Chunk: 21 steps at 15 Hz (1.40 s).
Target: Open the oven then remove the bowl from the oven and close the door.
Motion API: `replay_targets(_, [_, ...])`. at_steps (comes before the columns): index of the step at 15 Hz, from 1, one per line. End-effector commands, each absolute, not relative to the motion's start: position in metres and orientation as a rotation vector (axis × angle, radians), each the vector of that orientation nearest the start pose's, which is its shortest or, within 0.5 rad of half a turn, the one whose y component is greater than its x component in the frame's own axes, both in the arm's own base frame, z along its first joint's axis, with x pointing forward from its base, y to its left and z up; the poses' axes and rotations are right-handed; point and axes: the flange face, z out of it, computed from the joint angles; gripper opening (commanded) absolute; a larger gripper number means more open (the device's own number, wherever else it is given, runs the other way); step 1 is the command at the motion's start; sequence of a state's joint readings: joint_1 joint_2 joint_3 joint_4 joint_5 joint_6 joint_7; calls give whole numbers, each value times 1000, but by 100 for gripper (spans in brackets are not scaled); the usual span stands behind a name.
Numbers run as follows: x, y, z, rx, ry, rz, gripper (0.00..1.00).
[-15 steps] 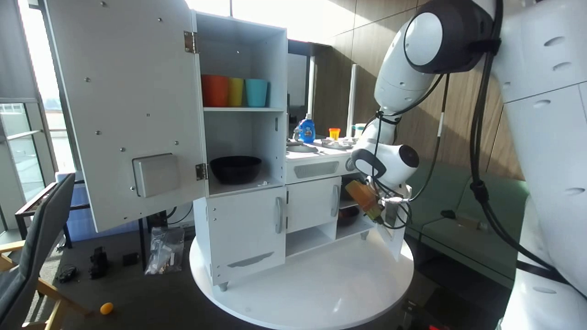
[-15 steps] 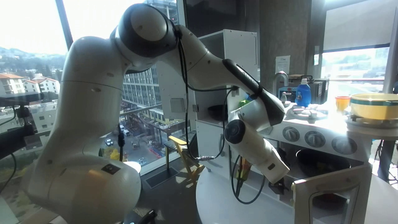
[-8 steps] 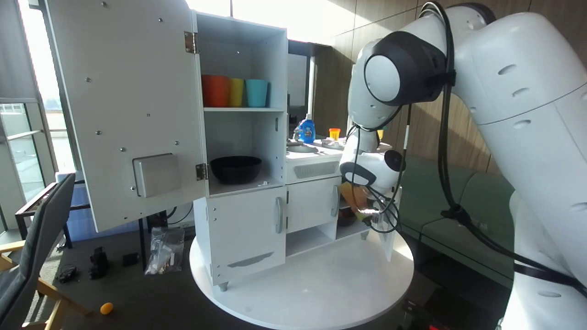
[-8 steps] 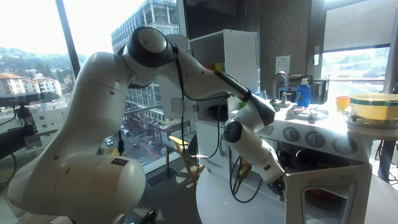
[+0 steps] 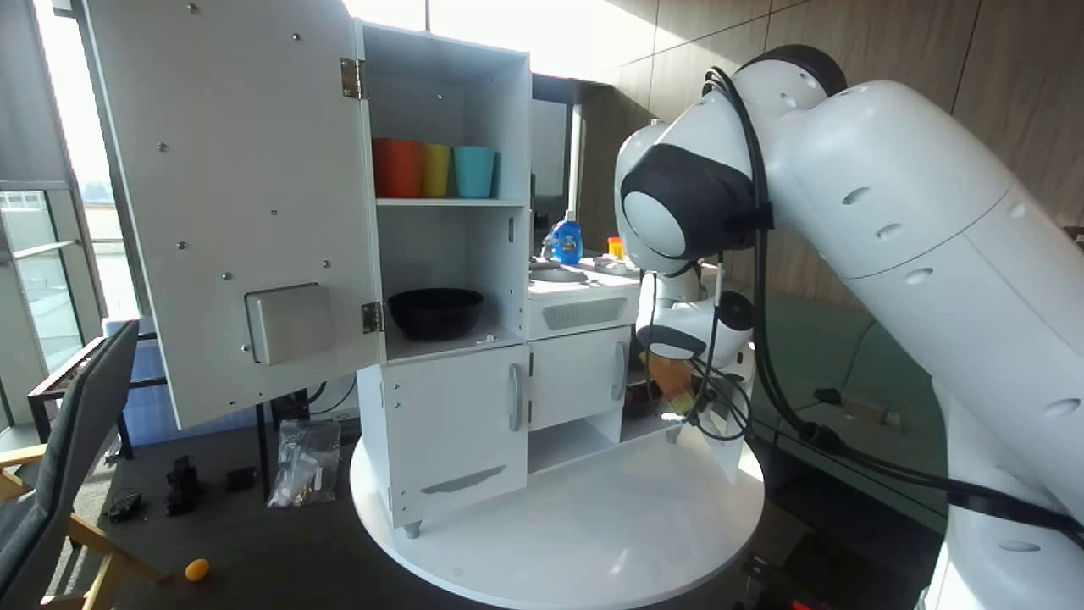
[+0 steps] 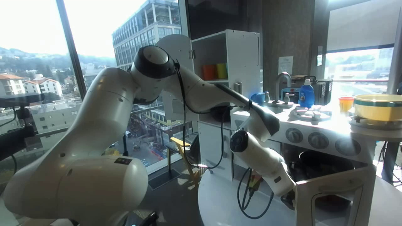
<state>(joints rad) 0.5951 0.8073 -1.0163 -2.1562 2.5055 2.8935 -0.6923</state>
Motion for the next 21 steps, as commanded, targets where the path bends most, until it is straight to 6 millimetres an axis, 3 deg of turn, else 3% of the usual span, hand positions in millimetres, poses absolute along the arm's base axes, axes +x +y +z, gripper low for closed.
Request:
replay_targets(1, [438,-282,192,-1776,2206,-1249,100])
replay_targets(9, [435,-321,195,-1836,2259,-1389,100])
replay_targets(17, [428,-314,188,-1853,2250,-1323,100])
replay_targets(21, [420,-330,214,-1848,2103,-1335,100])
